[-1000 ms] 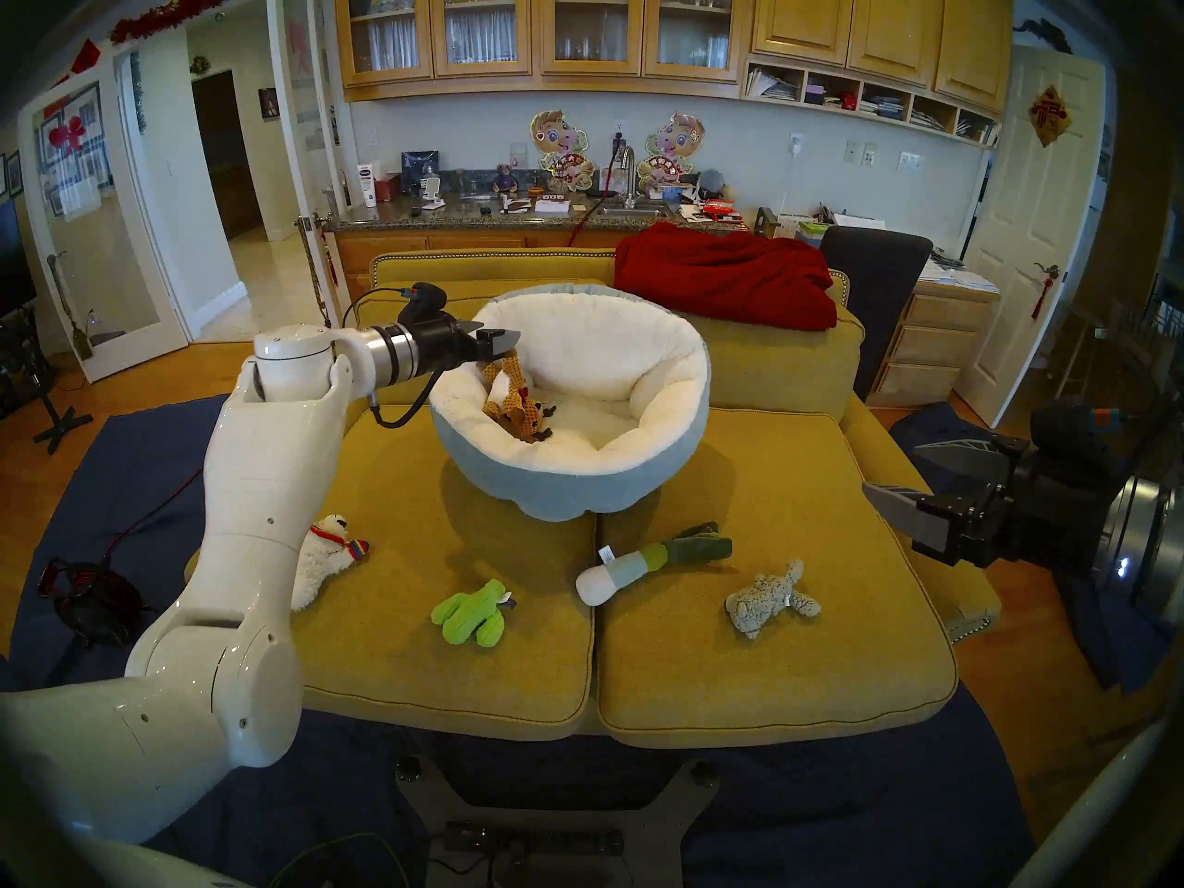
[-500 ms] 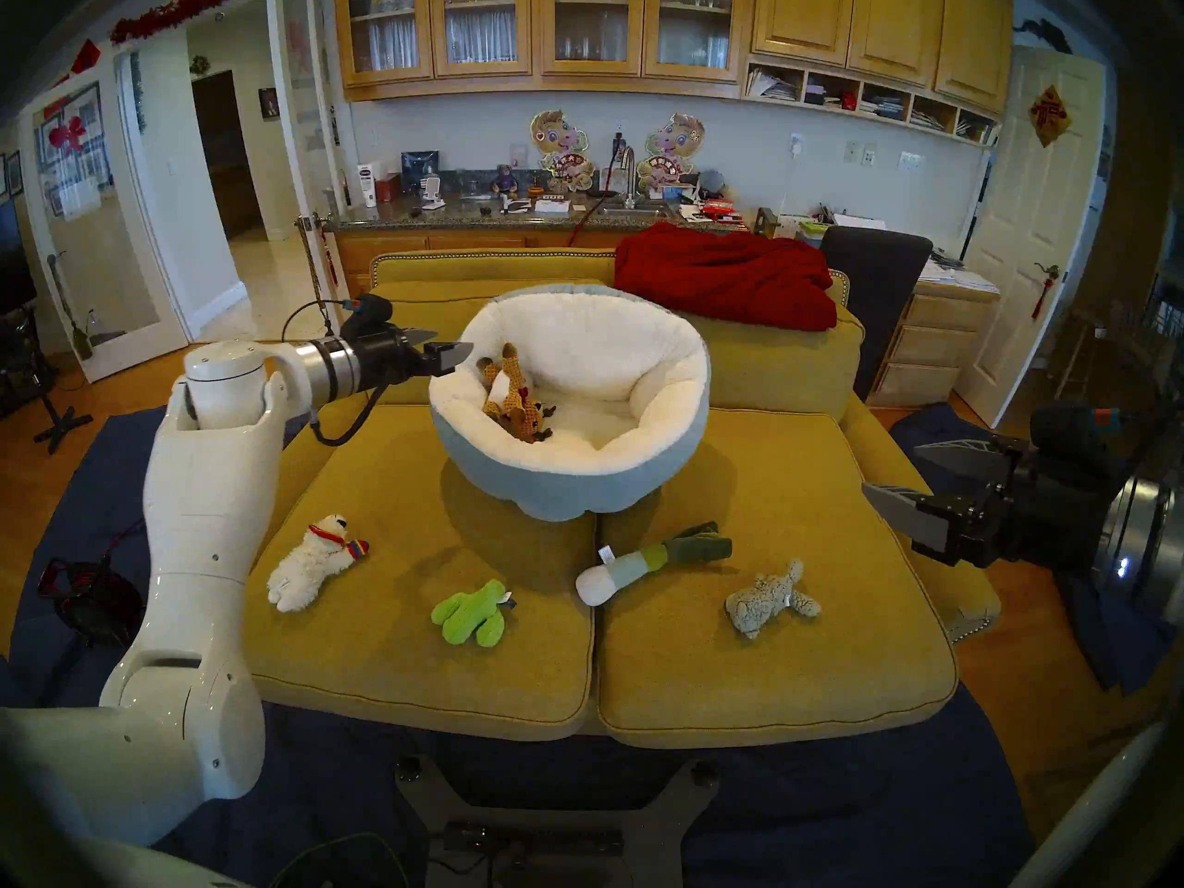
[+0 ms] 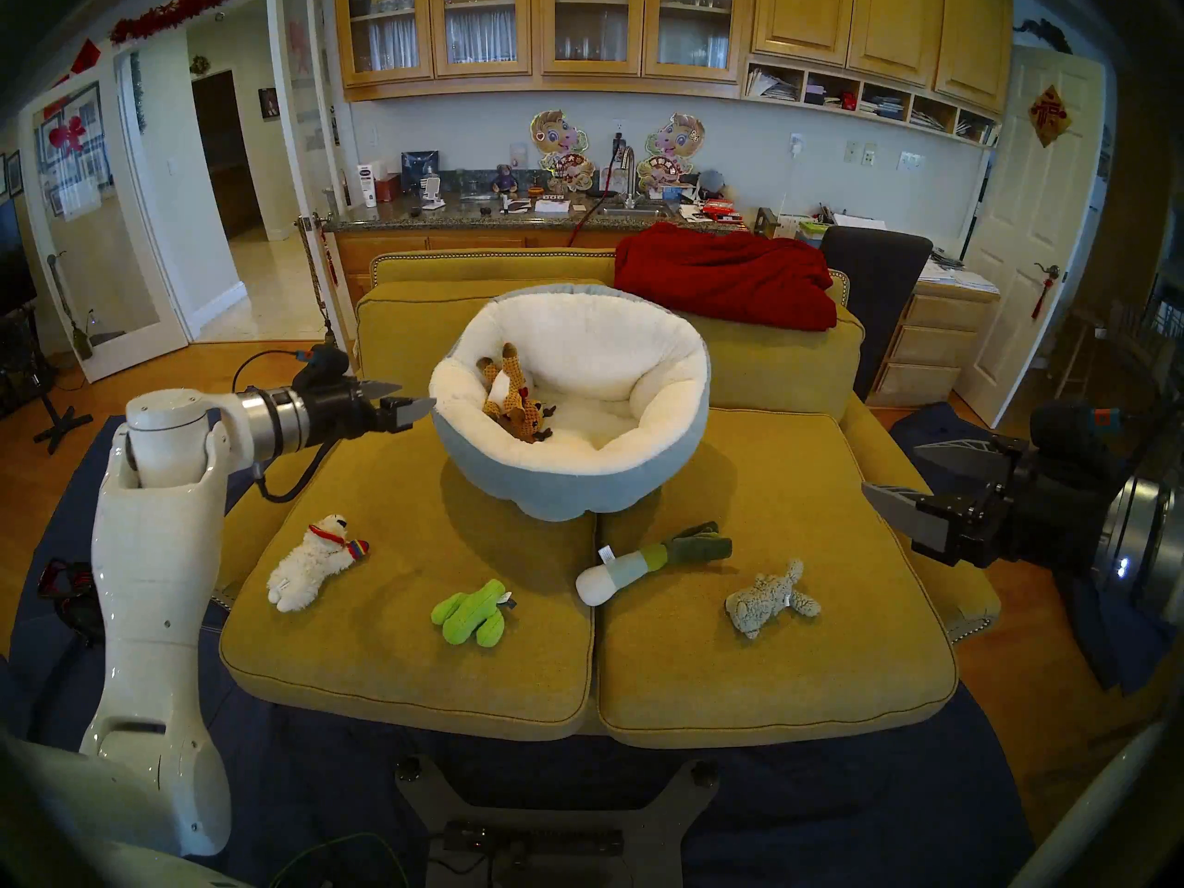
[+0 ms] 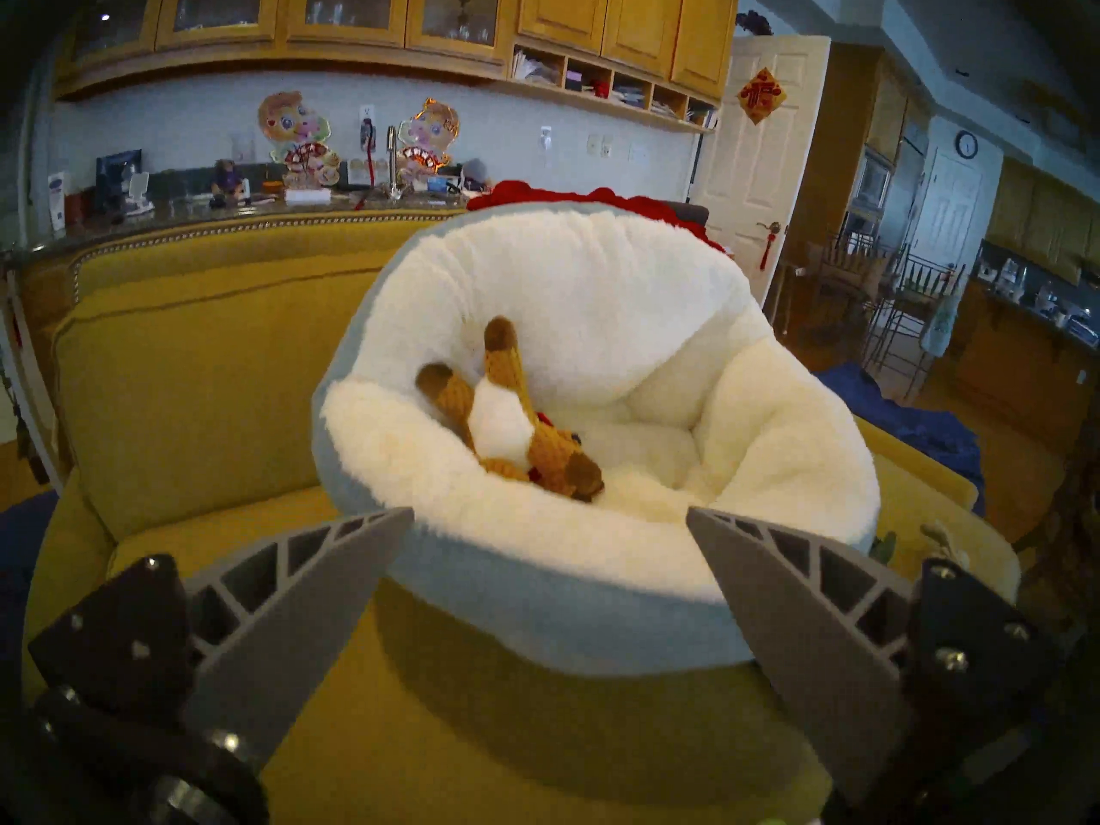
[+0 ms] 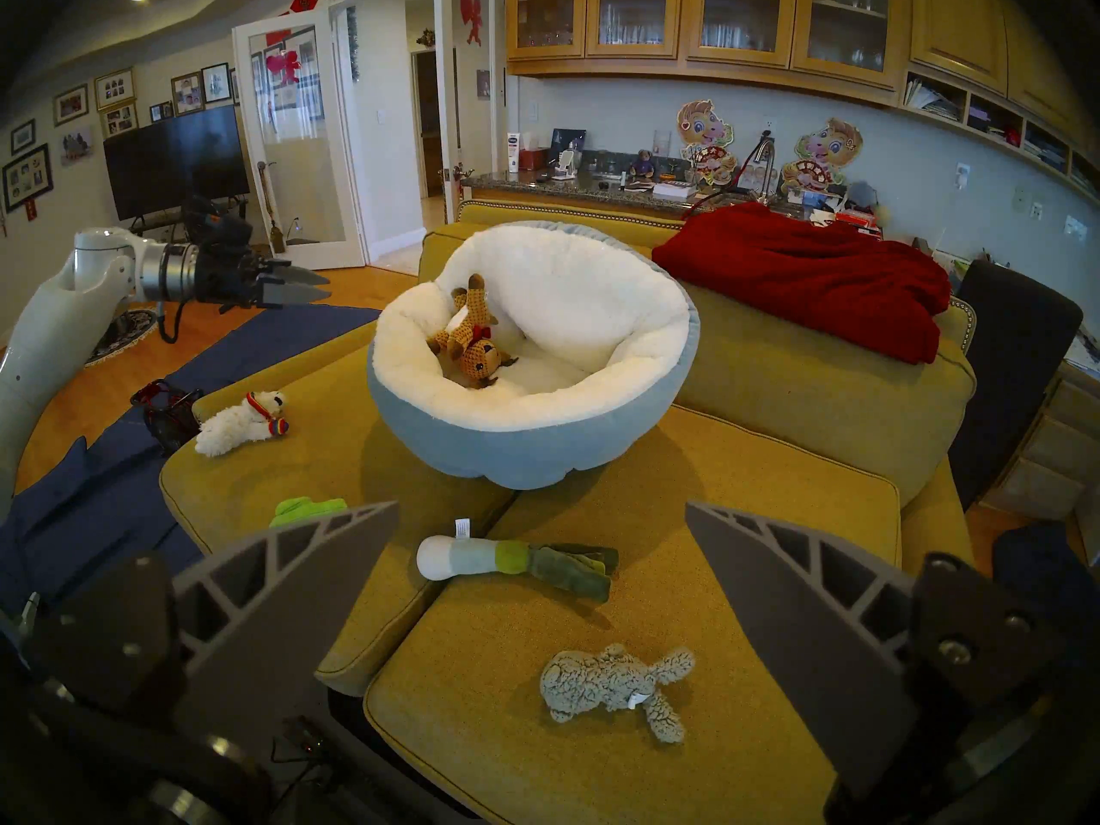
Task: Put toys into dog bed
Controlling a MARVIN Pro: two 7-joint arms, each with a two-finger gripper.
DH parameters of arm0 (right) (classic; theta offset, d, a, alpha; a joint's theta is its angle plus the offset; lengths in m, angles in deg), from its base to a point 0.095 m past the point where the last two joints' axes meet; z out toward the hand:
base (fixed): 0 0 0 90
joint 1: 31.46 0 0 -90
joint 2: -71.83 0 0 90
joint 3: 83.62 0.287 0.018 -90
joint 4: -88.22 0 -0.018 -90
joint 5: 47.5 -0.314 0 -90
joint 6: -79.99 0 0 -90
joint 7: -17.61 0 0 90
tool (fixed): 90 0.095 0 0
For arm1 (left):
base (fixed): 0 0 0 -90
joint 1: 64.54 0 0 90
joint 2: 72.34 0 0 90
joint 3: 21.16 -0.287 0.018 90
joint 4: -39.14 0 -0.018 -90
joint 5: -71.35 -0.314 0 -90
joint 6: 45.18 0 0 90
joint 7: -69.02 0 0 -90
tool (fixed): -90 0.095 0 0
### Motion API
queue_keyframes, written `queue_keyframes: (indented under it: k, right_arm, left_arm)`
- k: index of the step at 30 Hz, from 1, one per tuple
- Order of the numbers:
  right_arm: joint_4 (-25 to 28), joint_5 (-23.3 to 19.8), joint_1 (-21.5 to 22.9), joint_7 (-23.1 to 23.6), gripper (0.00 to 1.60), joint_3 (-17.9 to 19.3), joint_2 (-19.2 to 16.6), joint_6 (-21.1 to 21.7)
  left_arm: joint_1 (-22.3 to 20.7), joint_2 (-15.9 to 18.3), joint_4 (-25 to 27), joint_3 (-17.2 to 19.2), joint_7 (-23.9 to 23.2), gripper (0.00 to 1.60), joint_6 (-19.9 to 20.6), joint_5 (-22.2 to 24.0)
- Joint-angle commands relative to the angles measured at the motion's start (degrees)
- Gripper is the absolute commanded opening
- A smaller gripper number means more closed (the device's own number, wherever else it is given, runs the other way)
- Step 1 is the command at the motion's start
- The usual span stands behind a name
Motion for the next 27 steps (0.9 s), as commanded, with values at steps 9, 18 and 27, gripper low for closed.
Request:
queue_keyframes:
  k: [9,18,27]
  right_arm:
    - [0.02,0.11,0.25,-0.07,1.60,0.80,-0.15,-0.06]
    - [0.03,0.11,0.20,-0.01,1.60,0.99,-0.19,-0.01]
    - [0.03,0.10,0.13,0.06,1.60,1.14,-0.24,0.05]
  left_arm:
    - [14.41,1.04,12.63,13.05,-5.88,1.60,4.54,-1.44]
    - [23.54,0.10,20.40,14.44,-3.78,1.60,3.26,-3.56]
    - [23.55,-1.08,20.22,11.85,-0.01,1.60,1.91,-7.24]
